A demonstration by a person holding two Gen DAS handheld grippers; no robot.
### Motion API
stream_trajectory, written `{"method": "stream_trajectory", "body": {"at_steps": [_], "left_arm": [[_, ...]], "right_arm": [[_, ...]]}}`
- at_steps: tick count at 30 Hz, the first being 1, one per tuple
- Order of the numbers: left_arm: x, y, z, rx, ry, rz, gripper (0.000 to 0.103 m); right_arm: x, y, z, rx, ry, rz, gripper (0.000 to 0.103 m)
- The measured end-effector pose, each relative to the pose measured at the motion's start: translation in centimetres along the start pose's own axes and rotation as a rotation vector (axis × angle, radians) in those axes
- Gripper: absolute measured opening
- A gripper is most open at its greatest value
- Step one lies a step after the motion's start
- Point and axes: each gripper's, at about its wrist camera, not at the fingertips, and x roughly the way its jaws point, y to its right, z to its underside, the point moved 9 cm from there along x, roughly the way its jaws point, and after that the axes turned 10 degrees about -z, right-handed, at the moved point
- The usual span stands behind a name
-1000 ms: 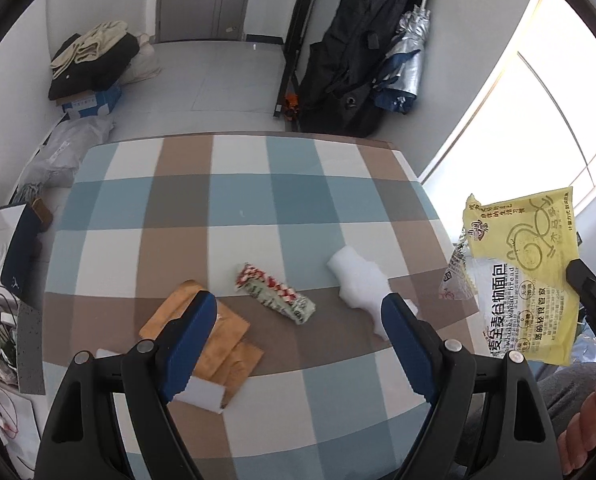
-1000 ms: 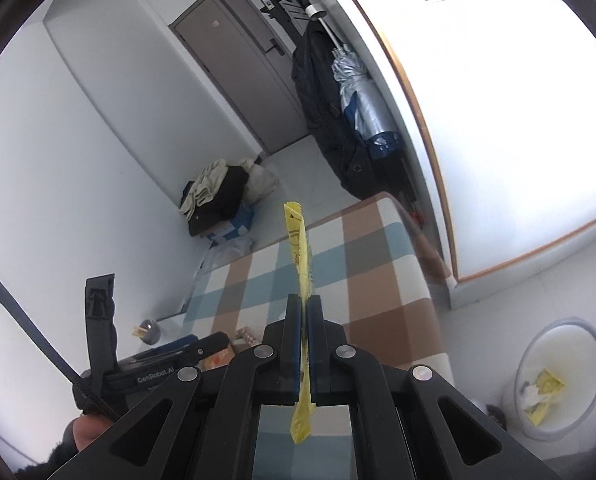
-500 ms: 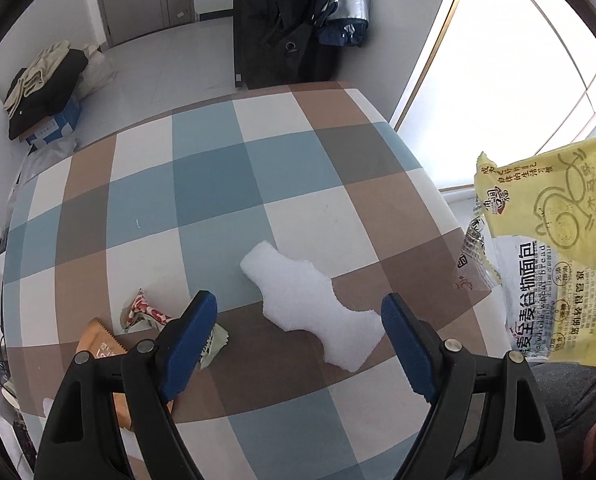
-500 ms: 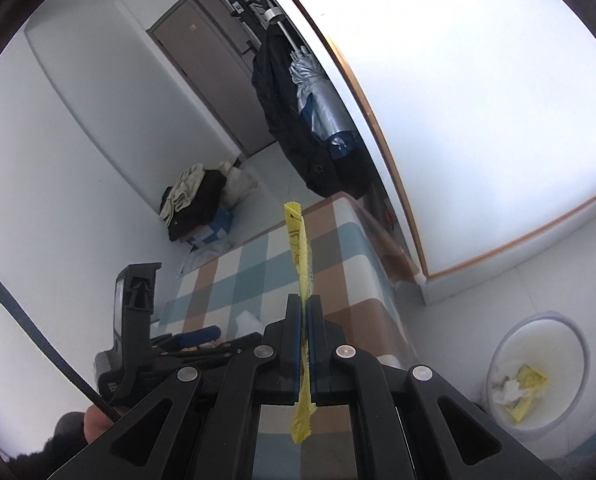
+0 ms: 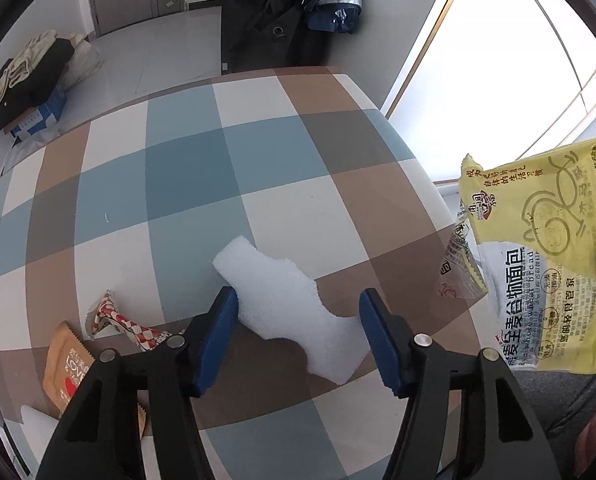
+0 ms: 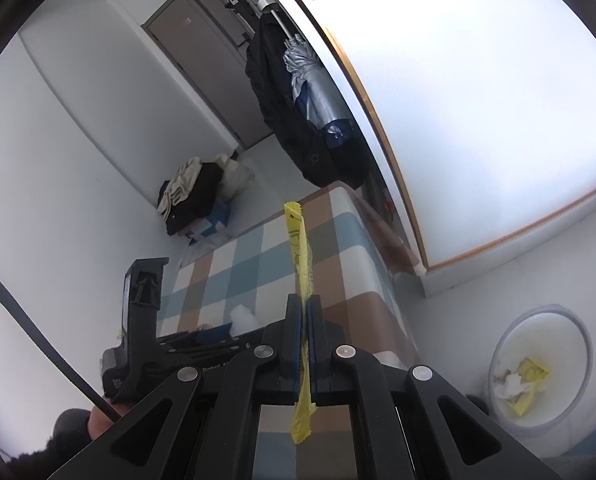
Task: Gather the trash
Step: 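Grasp the white foam piece with the left tool while the right tool lifts the yellow bag, then carry the foam piece with the left tool while the right tool carries the yellow bag to the bin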
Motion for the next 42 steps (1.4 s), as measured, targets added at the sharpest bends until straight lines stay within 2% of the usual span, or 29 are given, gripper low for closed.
{"method": "stream_trajectory", "body": {"at_steps": [4, 5, 6, 16, 26, 34, 38, 42], "left_arm": [[-0.1, -0.1, 0.0, -0.009, 0.001, -0.003, 0.053], [-0.2, -0.1, 0.1, -0.008, 0.004, -0.01, 0.038], [0.1, -0.2, 0.2, 0.001, -0.008, -0.018, 0.035], [-0.4, -0.7, 0.4, -0.025, -0.011, 0.008, 0.034], [-2.9, -1.5, -0.2, -0.056, 0.048, 0.054, 0.034], [-6.3, -2.6, -0.7, -0.078, 0.154, 0.067, 0.034], [-8.1, -3.7, -1.1, -0.128, 0.208, 0.088, 0.034], [-10.3, -4.5, -1.1, -0.136, 0.27, 0.067, 0.034]], "right_arm": [[0.3, 0.2, 0.2, -0.001, -0.004, 0.009, 0.002], [0.3, 0.2, 0.2, 0.0, -0.005, 0.012, 0.002], [0.3, 0.3, 0.3, 0.003, -0.005, 0.016, 0.002], [0.7, 0.2, 0.8, -0.017, -0.013, 0.041, 0.002], [1.3, -1.1, 1.4, -0.05, -0.016, 0.046, 0.002], [1.3, -2.3, 2.5, -0.062, -0.031, 0.043, 0.002], [0.5, -3.6, 2.7, -0.074, -0.022, 0.031, 0.002], [-0.4, -5.7, 2.6, -0.1, -0.008, 0.014, 0.002]]}}
